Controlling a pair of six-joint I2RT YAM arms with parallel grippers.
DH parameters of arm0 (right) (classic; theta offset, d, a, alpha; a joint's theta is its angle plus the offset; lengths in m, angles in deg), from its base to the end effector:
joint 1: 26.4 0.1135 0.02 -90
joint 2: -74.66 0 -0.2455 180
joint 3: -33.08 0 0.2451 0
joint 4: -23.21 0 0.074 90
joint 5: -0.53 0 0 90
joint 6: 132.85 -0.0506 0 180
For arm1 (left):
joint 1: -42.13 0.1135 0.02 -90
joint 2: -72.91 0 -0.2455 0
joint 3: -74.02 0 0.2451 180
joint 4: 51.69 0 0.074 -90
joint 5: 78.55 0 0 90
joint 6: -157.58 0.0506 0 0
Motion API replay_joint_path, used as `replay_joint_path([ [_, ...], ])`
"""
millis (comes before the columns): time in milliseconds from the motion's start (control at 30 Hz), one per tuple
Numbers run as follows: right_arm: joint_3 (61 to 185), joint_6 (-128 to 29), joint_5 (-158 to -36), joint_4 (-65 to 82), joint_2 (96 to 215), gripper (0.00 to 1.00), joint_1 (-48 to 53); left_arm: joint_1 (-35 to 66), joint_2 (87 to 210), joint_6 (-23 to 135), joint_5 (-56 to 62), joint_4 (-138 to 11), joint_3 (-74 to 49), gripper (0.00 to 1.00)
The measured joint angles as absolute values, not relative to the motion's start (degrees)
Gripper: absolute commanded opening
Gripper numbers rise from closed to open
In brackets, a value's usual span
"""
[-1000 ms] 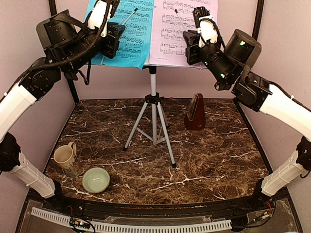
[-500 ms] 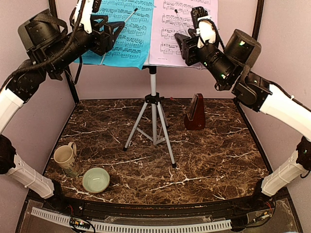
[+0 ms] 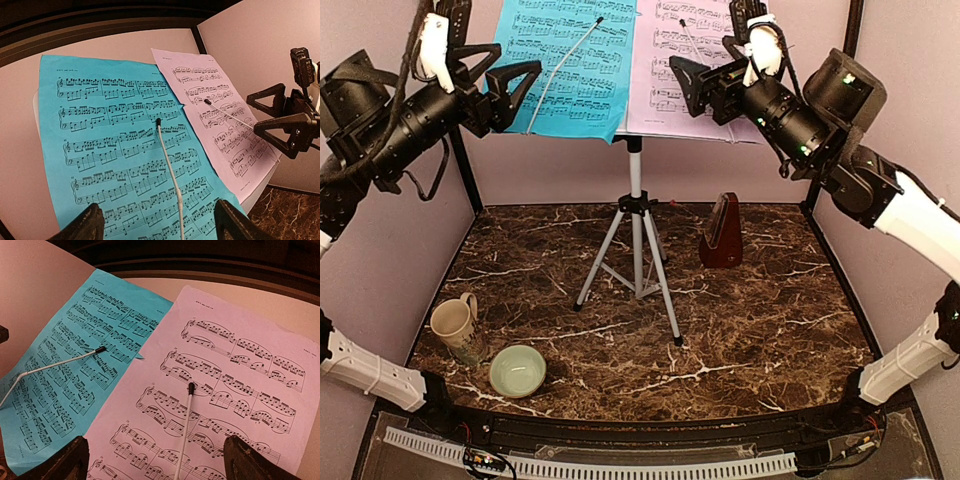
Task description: Set up the instrument practice props
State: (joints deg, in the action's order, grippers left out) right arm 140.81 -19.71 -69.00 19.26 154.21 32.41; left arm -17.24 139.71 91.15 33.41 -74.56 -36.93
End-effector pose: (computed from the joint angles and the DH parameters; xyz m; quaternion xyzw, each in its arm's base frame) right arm 0.1717 0.2494 0.5205 -0.2377 0.5012 0.1613 0.8162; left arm 0.1242 -0.1726 0.5538 0.2491 0.5193 -0.1468 0.8042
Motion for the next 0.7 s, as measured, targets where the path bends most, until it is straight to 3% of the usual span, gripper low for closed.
replay_joint_path([
  [300,139.1,-19.8,-78.2,12.9,148.4,1.0,34.8,-17.2,128.5,85.1,32.0,-76.0,-25.0,0.79],
  [700,115.1,-29.2,-85.6,10.5,130.0,0.99,37.4,-17.2,117.1,73.6,36.4,-75.8,-5.0,0.81],
])
